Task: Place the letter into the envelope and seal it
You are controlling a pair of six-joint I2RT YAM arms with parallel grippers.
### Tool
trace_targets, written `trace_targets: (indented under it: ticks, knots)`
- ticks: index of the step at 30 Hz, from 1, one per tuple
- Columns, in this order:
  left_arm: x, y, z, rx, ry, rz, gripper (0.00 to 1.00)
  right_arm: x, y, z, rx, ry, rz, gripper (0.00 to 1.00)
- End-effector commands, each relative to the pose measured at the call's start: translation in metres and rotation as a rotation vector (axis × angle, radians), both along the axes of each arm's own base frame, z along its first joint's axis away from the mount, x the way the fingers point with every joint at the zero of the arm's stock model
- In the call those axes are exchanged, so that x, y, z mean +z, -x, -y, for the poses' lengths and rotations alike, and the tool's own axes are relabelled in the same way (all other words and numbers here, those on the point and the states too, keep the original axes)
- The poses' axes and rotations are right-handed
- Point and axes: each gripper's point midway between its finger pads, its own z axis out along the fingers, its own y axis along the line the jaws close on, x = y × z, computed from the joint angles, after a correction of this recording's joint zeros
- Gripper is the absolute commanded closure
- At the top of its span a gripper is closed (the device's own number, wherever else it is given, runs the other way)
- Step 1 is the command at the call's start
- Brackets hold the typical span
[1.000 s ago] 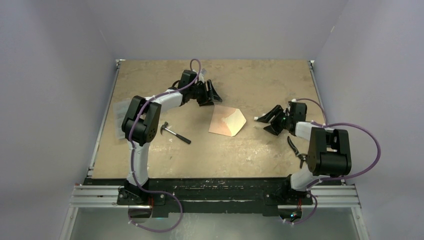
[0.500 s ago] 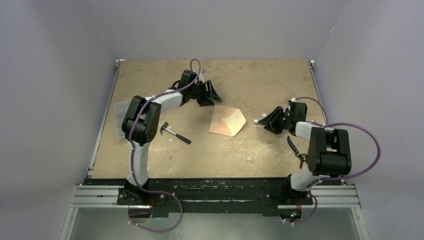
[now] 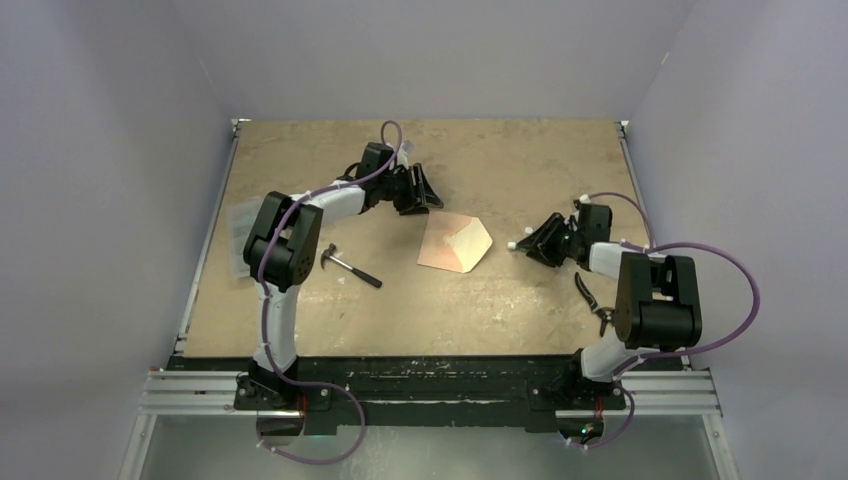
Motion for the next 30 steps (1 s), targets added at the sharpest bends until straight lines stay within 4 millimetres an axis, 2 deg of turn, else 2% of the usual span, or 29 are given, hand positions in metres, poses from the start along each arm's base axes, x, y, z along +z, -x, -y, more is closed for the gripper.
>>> trace_targets:
  ticks: [1, 4, 8, 12, 17, 20, 22, 23, 26, 30]
  knots:
    - [0.032, -0.002, 0.000, -0.006, 0.035, 0.062, 0.51, 0.010, -0.017, 0.003, 0.006, 0.034, 0.062, 0.56]
    - [0.034, -0.002, 0.000, -0.007, 0.037, 0.064, 0.51, 0.014, -0.015, 0.001, 0.012, 0.028, 0.062, 0.54]
    - [0.032, 0.005, -0.002, -0.011, 0.026, 0.033, 0.51, 0.015, -0.006, 0.000, 0.027, 0.038, 0.008, 0.48]
    - [0.037, 0.009, -0.002, -0.030, 0.029, 0.036, 0.55, 0.022, 0.003, -0.008, 0.070, 0.016, 0.004, 0.47]
    - [0.041, 0.017, -0.003, -0.063, 0.028, 0.038, 0.60, 0.017, 0.014, -0.020, 0.132, 0.019, -0.013, 0.48]
    - [0.041, 0.023, -0.004, -0.080, 0.028, 0.037, 0.63, 0.023, 0.015, -0.030, 0.165, 0.020, 0.012, 0.49]
    - [0.037, 0.027, -0.005, -0.089, 0.021, 0.028, 0.65, 0.025, 0.013, -0.034, 0.179, 0.030, 0.031, 0.51]
    - [0.033, 0.030, -0.006, -0.091, 0.011, 0.019, 0.67, 0.025, 0.014, -0.044, 0.209, 0.036, 0.040, 0.53]
    - [0.018, 0.036, -0.011, -0.087, -0.025, -0.007, 0.71, 0.019, 0.013, -0.057, 0.237, 0.060, 0.045, 0.58]
    - [0.001, 0.042, -0.010, -0.090, -0.056, -0.039, 0.73, 0.004, 0.013, -0.054, 0.223, 0.097, 0.023, 0.65]
